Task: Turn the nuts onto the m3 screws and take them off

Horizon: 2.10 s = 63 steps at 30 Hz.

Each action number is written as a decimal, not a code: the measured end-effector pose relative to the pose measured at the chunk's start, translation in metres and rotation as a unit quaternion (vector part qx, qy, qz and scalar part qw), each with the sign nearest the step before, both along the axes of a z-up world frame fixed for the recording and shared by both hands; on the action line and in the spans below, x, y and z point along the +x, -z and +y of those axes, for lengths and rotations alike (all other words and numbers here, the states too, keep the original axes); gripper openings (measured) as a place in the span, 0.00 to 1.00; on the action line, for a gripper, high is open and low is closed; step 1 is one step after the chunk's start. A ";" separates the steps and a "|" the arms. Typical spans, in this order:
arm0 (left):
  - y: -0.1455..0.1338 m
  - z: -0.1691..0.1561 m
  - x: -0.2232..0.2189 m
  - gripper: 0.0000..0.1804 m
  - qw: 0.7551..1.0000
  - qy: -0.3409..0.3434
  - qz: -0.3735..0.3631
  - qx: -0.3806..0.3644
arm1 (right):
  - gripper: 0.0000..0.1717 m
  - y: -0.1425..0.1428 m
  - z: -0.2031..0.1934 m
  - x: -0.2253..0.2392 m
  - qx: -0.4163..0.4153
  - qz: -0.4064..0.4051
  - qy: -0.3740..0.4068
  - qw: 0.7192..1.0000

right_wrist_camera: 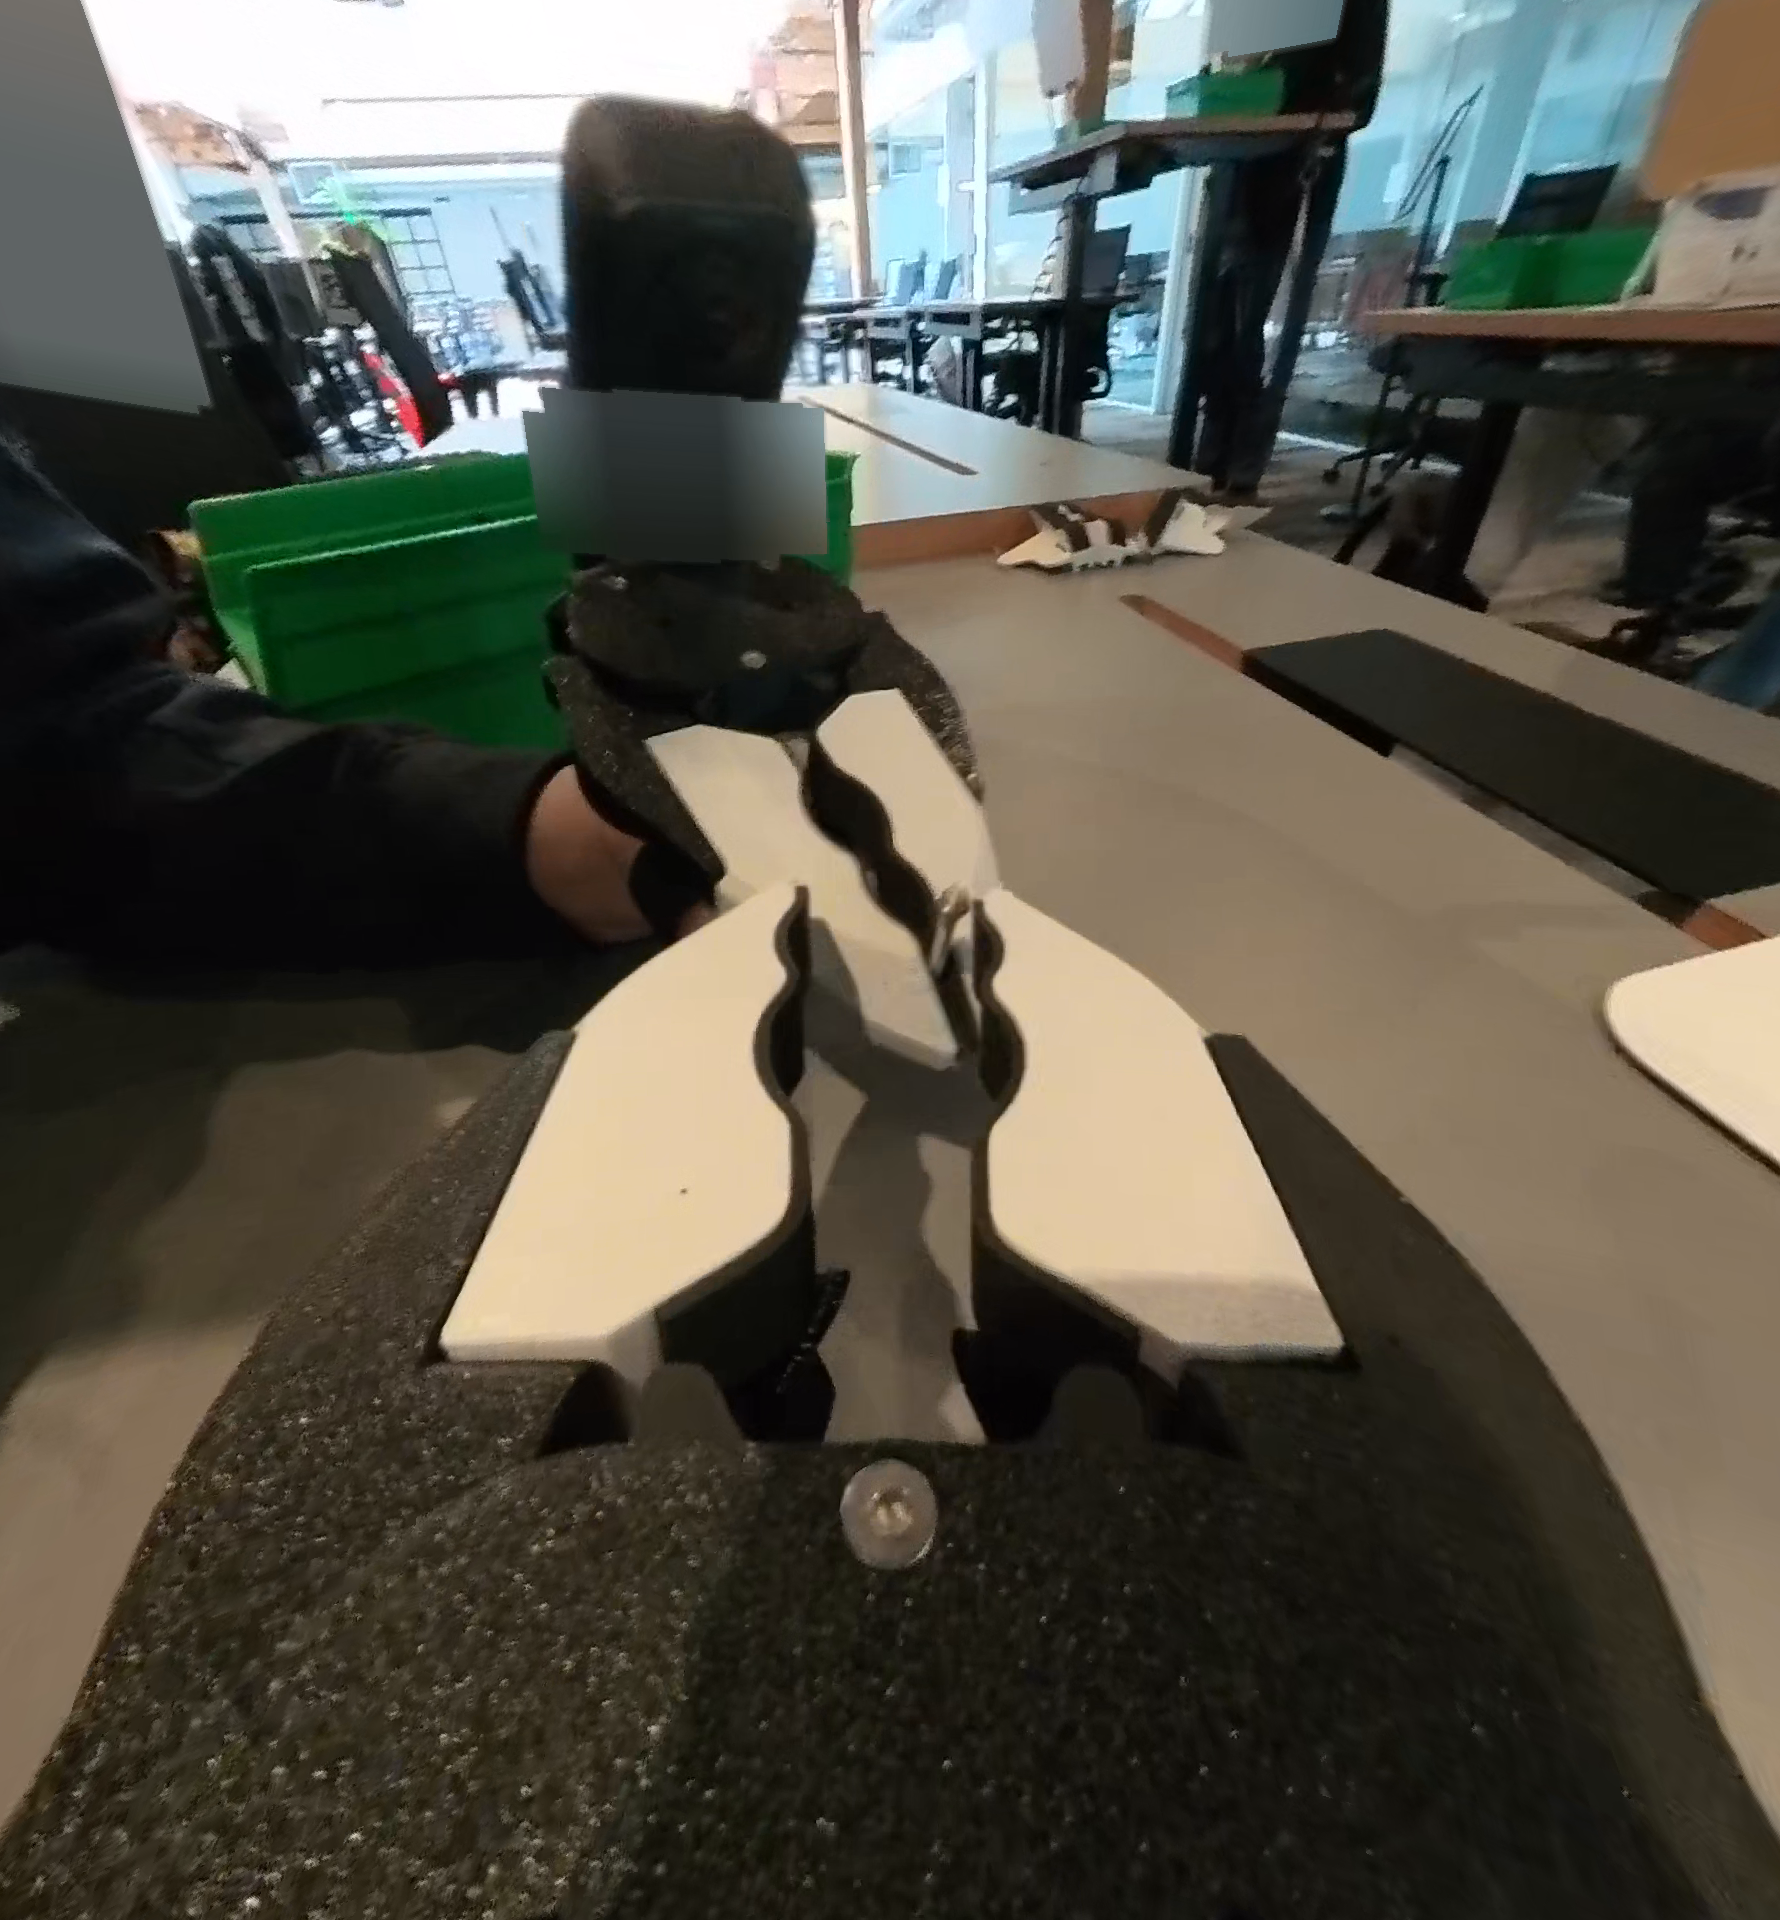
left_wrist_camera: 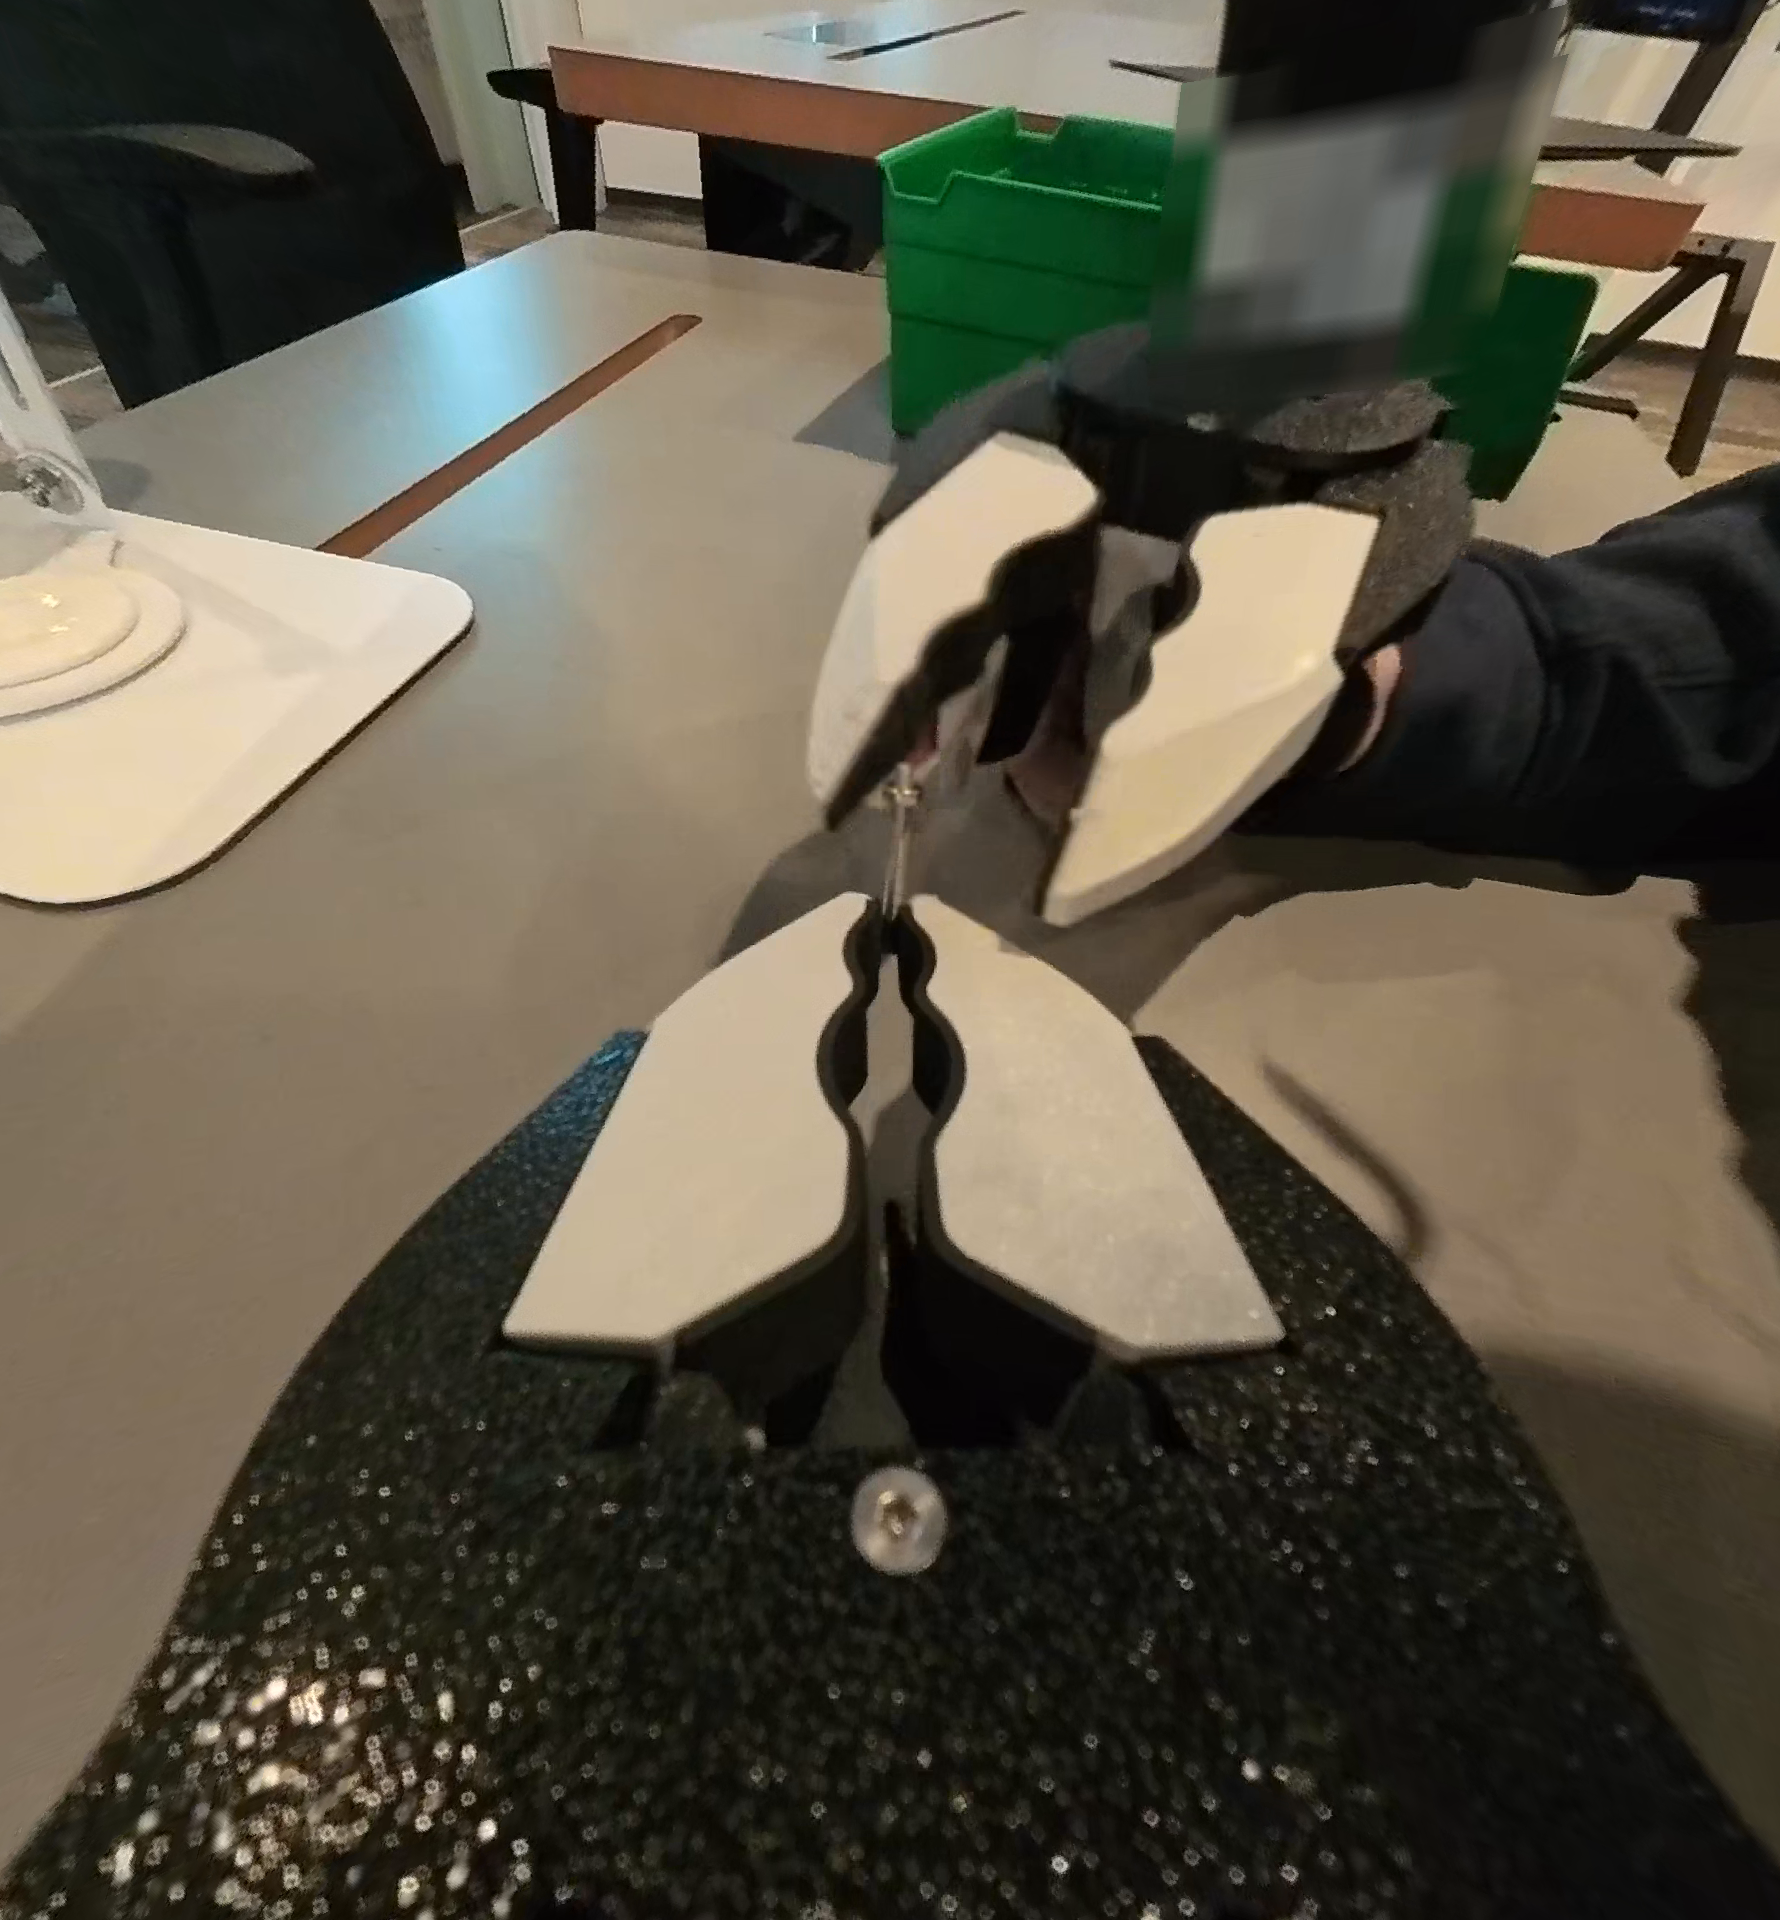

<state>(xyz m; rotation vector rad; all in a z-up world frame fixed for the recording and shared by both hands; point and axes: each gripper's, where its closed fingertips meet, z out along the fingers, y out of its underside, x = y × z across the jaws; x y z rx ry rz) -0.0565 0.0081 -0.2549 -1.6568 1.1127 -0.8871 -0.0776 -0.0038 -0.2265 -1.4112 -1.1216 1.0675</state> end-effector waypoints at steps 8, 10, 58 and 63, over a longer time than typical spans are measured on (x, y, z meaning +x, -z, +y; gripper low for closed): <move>-0.002 0.000 -0.001 0.01 1.000 0.002 -0.009 -0.005 | 0.18 -0.007 0.007 0.003 -0.011 0.031 0.013 0.999; -0.002 0.001 -0.001 0.01 1.000 0.001 -0.011 -0.006 | 0.19 -0.003 0.004 -0.004 -0.019 0.018 -0.006 1.000; -0.008 0.003 -0.004 0.01 0.999 0.001 -0.040 -0.024 | 0.05 -0.014 -0.002 0.010 0.006 0.058 -0.004 0.998; -0.006 0.002 -0.002 0.01 0.999 0.002 -0.029 -0.020 | 0.15 -0.007 0.011 -0.002 0.010 0.026 0.017 0.999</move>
